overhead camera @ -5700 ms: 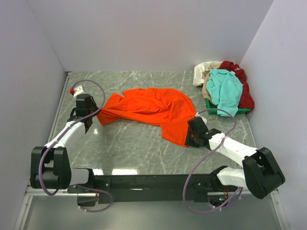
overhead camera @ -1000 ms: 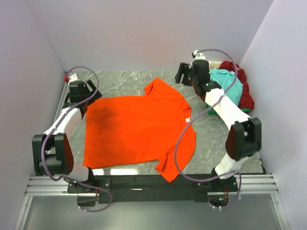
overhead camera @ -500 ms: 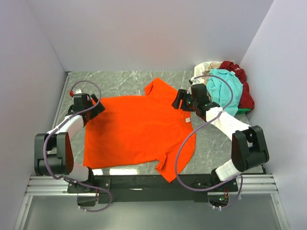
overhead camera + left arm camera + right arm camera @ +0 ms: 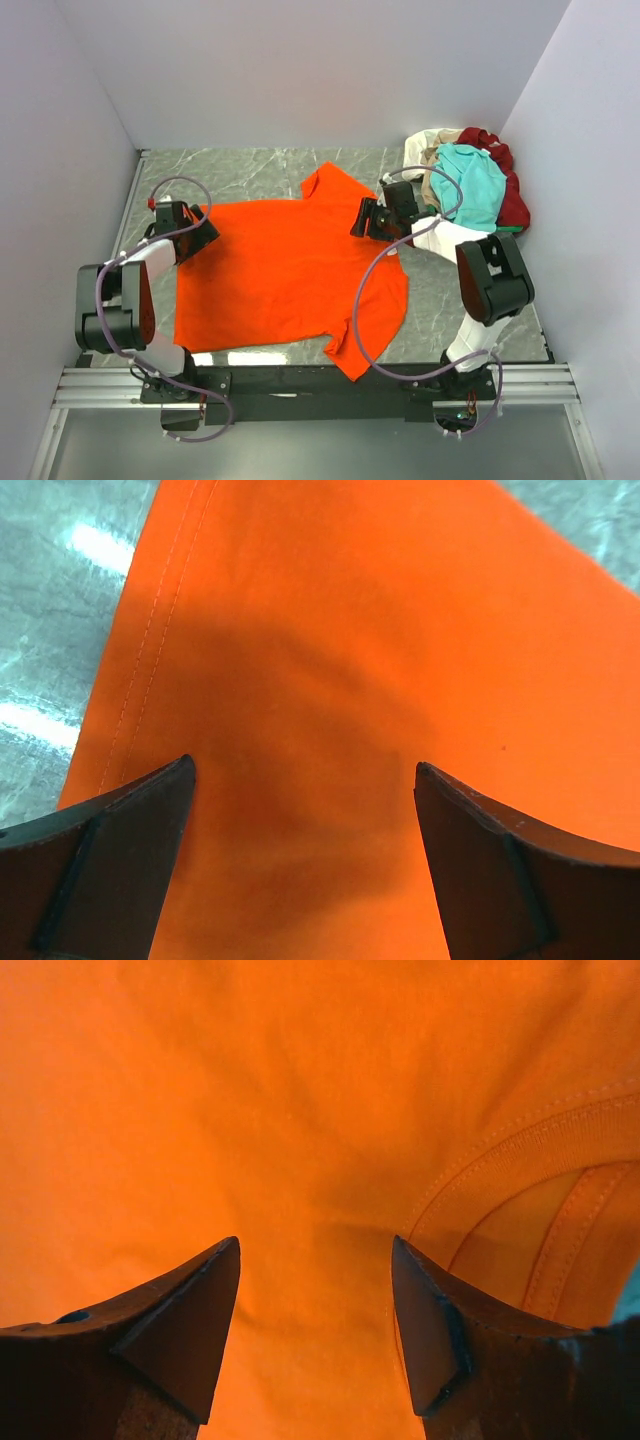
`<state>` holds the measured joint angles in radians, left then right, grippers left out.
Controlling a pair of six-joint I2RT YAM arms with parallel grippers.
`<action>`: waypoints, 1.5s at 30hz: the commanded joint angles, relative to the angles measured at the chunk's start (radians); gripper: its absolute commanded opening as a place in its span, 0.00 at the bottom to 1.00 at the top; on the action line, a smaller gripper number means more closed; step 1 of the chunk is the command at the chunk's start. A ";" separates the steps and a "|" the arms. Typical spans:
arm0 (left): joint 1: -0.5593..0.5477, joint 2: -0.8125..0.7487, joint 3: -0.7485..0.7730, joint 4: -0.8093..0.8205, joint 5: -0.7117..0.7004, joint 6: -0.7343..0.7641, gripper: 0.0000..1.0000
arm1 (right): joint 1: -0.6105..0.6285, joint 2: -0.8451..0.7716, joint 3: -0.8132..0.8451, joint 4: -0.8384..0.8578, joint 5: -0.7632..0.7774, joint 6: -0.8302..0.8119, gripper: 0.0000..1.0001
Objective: Fold and stack the t-shirts
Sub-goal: Flatten the tshirt out
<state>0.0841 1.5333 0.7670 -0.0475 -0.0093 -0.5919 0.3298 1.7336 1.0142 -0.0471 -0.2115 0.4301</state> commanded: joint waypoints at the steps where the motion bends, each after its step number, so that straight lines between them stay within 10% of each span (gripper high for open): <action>1: 0.008 0.028 0.031 0.037 0.022 0.003 0.97 | 0.008 0.026 0.072 0.010 0.001 0.006 0.68; 45: -0.015 0.453 0.554 -0.101 0.081 0.063 0.93 | -0.121 0.366 0.477 -0.244 0.049 0.016 0.67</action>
<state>0.0826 1.9808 1.2819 -0.0906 0.0662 -0.5583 0.2195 2.0819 1.4502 -0.2539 -0.1734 0.4732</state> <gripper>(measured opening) 0.930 0.668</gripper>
